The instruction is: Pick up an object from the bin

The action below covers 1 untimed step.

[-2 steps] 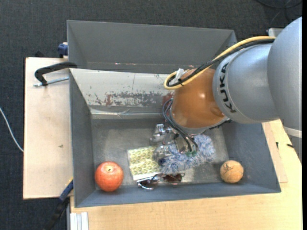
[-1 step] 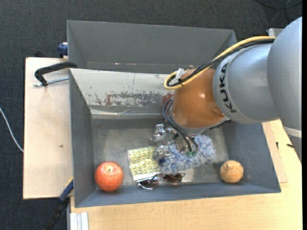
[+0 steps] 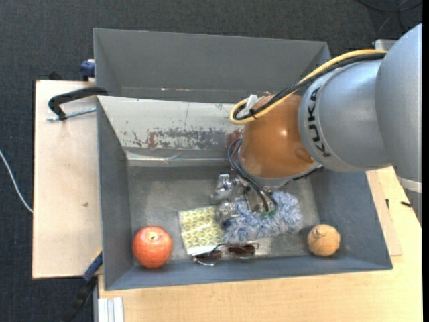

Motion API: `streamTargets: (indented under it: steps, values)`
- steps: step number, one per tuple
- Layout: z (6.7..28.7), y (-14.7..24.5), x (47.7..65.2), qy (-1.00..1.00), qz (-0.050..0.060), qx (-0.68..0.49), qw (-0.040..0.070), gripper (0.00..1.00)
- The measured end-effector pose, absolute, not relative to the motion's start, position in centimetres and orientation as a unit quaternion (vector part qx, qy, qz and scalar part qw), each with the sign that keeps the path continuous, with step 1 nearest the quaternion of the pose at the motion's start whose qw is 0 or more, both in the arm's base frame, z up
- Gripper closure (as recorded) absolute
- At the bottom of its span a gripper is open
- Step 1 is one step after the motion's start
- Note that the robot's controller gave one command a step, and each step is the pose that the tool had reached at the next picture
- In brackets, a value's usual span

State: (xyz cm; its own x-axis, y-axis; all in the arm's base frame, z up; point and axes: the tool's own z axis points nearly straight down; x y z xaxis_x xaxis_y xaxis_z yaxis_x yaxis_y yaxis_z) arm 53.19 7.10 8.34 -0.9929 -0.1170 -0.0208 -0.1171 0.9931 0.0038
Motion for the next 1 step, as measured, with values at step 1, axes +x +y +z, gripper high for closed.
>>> streamTargets:
  steps: [1]
  values:
    - [9.11, 7.07, 53.12, 0.998, 0.002, -0.059, 0.007, 1.0]
